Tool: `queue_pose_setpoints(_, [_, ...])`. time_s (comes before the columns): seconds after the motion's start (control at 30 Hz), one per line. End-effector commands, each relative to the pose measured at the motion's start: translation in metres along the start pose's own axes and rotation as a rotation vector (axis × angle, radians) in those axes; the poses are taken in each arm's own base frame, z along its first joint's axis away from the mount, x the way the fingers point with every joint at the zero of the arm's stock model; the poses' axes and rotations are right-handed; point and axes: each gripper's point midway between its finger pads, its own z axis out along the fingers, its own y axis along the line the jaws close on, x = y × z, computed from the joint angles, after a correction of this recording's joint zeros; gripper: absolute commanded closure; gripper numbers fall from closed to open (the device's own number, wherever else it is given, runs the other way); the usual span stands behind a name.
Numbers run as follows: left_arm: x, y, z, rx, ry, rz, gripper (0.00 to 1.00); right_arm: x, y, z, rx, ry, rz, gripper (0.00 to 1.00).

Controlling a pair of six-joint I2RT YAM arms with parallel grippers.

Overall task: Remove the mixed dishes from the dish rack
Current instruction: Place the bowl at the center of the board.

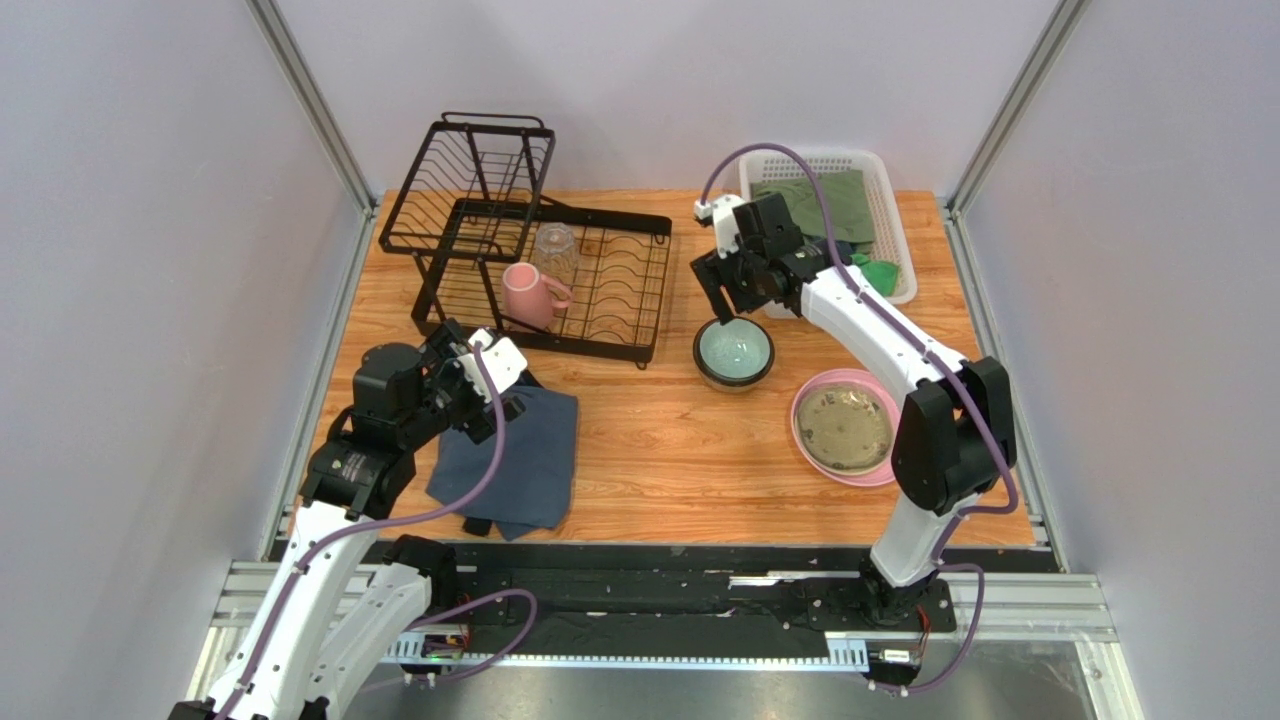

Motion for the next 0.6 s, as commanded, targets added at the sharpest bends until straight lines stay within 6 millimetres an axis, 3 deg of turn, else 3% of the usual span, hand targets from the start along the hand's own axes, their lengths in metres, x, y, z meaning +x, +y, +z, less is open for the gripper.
queue_pose_setpoints(0.0, [-0.006,0.007,-0.002,-0.036,-0.029,-0.002,0.01,-0.078,0.022,-0.031,-0.064,-0.22,-0.052,0.24])
queue_pose_setpoints(0.07, [-0.004,0.005,-0.002,-0.035,-0.026,-0.002,0.01,-0.085,0.038,-0.02,-0.095,-0.216,-0.076,0.21])
queue_pose_setpoints(0.1, [-0.004,0.006,-0.002,-0.038,-0.027,-0.002,0.01,-0.101,0.04,-0.023,-0.096,-0.245,-0.086,0.18])
queue_pose_setpoints(0.17, [-0.001,0.005,-0.001,-0.042,-0.022,-0.002,0.01,-0.107,0.05,-0.008,-0.107,-0.235,-0.1,0.08])
queue_pose_setpoints(0.2, [-0.001,0.006,-0.002,-0.045,-0.024,-0.002,0.01,-0.12,0.051,-0.011,-0.109,-0.263,-0.103,0.01])
queue_pose_setpoints(0.57, [-0.005,0.003,-0.001,-0.041,-0.064,0.033,0.01,-0.173,0.088,0.039,-0.234,-0.431,-0.15,0.0])
